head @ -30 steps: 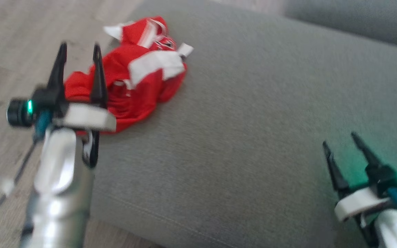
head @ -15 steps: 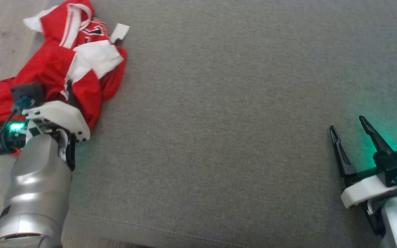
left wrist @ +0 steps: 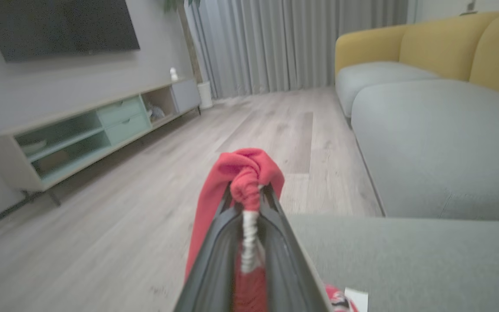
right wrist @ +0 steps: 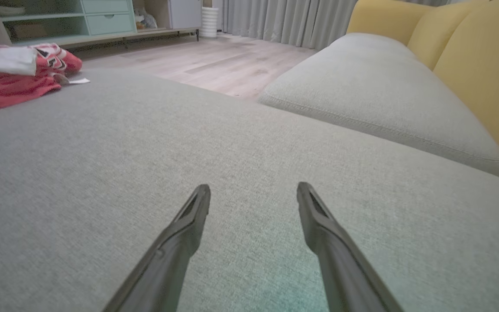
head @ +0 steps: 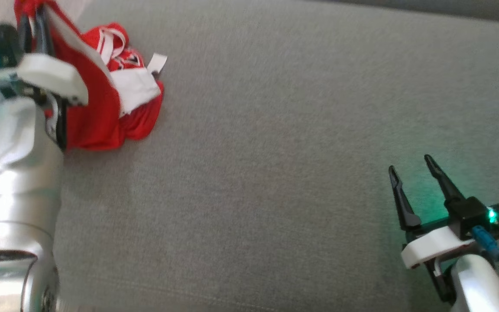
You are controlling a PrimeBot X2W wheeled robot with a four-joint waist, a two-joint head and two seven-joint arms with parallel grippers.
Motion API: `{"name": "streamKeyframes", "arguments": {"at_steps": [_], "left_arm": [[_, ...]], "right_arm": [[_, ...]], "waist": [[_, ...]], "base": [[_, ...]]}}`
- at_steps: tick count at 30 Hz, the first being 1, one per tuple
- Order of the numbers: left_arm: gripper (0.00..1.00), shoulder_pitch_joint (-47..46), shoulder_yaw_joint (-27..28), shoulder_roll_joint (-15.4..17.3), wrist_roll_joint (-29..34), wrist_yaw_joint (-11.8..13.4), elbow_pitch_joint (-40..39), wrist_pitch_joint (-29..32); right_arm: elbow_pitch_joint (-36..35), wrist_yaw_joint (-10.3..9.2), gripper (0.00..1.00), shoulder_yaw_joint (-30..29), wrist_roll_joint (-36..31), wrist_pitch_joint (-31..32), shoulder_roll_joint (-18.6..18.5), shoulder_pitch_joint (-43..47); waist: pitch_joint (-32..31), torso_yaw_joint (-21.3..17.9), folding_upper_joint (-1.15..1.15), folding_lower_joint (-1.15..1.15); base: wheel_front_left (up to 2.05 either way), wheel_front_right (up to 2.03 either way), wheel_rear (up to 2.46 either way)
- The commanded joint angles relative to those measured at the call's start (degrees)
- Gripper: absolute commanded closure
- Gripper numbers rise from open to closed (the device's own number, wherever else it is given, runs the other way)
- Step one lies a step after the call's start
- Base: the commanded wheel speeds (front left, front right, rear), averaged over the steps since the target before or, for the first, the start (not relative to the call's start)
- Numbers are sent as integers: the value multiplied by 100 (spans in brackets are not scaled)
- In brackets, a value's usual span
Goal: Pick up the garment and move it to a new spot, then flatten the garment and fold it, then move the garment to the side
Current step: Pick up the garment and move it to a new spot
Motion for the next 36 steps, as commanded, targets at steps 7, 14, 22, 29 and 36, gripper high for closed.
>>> {"name": "streamKeyframes", "arguments": {"at_steps": [7,14,22,29,36], "left_arm": [[100,-776,-518,113,328,-294,-1064,-98],[100,-1149,-895,-185,417,-403,-1597,97],[100,-1258,-1266,-573,321,-474,-1712,289],[100,-333,-2182,-787,289,-543,-1254,239],[100,1506,-3545,-814,-410,-557,-1065,1]], "right_arm": [[-80,42,0,69,101,-63,345,259],[-155,42,0,-29,107,-63,496,468],[-311,42,0,-56,149,-63,643,435],[-383,42,0,107,253,-63,738,304],[-179,42,0,378,390,-63,762,332]], "waist": [[-1034,-784,0,0],[-1380,-1567,0,0],[-1368,-2598,0,0],[-1010,-3222,0,0],[-842,-3413,0,0]], "base": [[0,0,0],[0,0,0],[0,0,0],[0,0,0],[0,0,0]]}}
